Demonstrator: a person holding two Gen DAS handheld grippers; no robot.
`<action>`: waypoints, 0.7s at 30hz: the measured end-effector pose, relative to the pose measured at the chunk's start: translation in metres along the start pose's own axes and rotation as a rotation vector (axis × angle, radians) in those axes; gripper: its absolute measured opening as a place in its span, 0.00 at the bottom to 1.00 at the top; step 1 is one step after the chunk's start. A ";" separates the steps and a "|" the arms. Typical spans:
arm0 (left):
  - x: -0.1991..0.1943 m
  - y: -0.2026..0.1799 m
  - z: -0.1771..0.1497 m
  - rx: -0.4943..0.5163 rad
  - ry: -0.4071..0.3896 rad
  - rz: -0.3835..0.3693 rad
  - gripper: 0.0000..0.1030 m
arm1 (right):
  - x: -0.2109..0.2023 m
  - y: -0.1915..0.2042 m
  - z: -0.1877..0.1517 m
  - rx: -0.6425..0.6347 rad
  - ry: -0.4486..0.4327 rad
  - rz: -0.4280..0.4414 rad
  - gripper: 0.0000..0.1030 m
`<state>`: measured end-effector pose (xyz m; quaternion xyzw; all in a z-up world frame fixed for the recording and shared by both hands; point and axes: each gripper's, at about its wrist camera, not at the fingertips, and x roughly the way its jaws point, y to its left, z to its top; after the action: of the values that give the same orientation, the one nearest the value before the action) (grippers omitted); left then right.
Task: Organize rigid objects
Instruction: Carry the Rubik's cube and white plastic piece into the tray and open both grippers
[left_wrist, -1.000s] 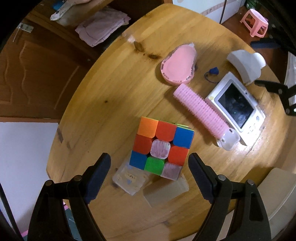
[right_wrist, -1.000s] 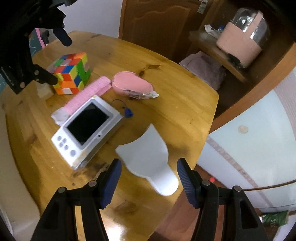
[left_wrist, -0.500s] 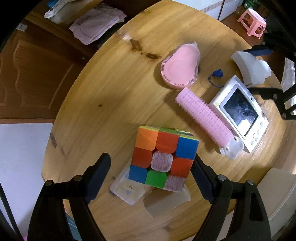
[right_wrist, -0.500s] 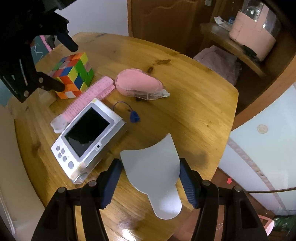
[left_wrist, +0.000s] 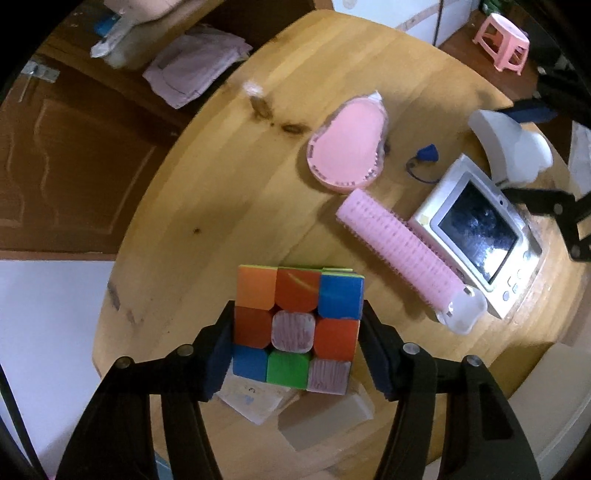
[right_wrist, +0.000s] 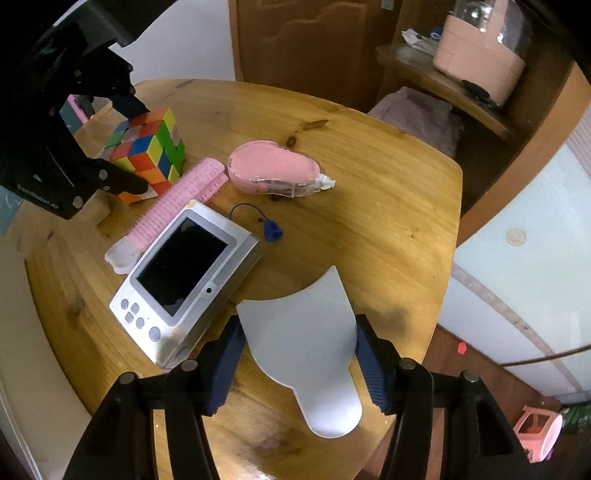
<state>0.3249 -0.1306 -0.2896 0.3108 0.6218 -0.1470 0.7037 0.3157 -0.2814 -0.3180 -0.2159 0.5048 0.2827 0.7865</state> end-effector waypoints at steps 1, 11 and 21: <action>-0.003 0.002 -0.001 -0.016 -0.004 -0.008 0.63 | -0.001 0.000 -0.001 0.009 -0.005 0.001 0.57; -0.071 0.018 -0.047 -0.161 -0.097 -0.100 0.63 | -0.079 0.001 0.000 0.189 -0.188 0.053 0.57; -0.175 0.019 -0.136 -0.243 -0.259 -0.196 0.63 | -0.201 0.073 -0.021 0.254 -0.417 0.125 0.57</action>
<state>0.1973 -0.0633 -0.1200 0.1402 0.5665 -0.1774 0.7924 0.1874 -0.2856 -0.1461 -0.0209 0.3754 0.3035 0.8755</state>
